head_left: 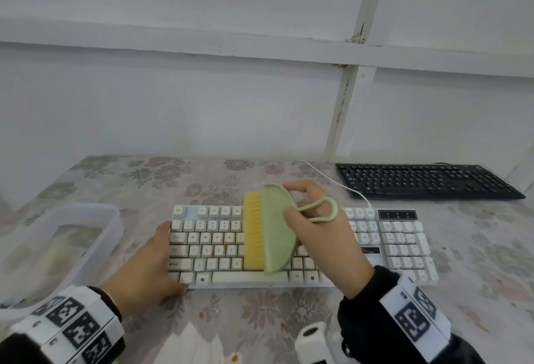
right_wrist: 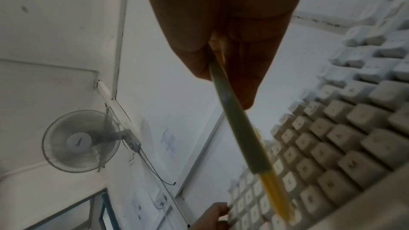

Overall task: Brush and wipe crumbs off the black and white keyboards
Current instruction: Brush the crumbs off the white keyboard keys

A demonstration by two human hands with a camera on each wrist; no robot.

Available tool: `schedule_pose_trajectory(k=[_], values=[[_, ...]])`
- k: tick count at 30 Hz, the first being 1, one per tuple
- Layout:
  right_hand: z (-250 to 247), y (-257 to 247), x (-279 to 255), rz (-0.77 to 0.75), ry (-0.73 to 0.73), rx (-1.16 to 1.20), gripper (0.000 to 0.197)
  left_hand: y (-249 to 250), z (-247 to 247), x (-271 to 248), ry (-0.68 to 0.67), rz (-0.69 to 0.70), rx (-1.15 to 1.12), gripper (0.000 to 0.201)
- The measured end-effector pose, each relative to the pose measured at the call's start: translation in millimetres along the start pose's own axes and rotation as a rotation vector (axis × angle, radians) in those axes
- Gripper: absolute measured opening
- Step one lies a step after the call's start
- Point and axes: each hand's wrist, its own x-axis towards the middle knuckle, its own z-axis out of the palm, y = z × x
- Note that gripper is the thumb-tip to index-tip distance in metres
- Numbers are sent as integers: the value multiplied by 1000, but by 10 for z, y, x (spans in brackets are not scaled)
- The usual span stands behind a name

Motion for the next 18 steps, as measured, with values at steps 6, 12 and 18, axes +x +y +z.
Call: schedule_pose_trajectory(k=[6,12,18], values=[[195,161,-83,58,-12,-38,22,-13,-1,2,0,8,-7,89],[152,185,-233,107,-192,-31,18,-33,6,1,-4,-1,-4,88],[-37,-5,-70,54,-33,6,23,-18,-2,8,-4,8,-12,85]])
